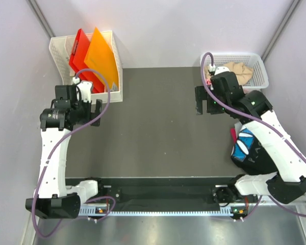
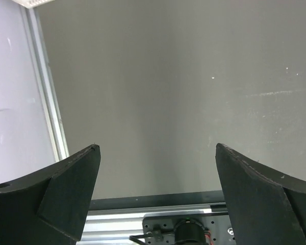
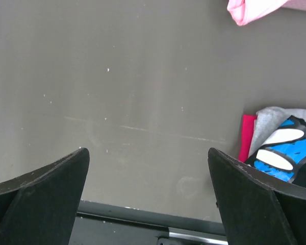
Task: Fold and stack the t-shirts
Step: Grab crumpled tshirt from bin with the right arm
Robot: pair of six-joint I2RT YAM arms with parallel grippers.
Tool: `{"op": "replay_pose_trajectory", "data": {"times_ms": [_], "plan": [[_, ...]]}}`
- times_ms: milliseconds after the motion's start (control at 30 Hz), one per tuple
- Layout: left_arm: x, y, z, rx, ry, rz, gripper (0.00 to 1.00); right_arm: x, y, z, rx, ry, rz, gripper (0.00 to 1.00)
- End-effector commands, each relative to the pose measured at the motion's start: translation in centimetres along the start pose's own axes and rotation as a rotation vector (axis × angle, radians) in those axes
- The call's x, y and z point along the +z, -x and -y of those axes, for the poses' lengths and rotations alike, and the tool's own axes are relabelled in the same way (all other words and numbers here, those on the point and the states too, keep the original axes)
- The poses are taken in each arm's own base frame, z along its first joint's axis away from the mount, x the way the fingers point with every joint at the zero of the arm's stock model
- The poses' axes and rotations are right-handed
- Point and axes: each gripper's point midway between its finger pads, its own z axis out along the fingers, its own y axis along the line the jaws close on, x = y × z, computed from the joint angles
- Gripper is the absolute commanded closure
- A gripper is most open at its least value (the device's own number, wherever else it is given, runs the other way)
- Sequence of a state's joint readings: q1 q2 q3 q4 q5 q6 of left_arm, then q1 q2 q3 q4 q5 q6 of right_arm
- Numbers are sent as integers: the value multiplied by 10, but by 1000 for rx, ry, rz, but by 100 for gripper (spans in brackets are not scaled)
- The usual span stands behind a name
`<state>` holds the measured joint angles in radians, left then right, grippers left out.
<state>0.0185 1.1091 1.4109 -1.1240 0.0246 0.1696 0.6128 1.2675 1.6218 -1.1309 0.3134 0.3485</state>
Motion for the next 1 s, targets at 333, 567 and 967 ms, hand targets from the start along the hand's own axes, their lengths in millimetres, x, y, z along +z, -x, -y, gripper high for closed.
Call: {"op": "replay_pose_trajectory", "data": {"times_ms": [333,567,967], "plan": [[34,26,-3,-78,-6,20,1,81,87,94,199,-198,100,0],[24,26,-9,-99,31,17,1,176,126,160,341,-331,62,1],[30,-3,-18,-33,73,-79,1,299,141,241,494,-329,144,7]]}}
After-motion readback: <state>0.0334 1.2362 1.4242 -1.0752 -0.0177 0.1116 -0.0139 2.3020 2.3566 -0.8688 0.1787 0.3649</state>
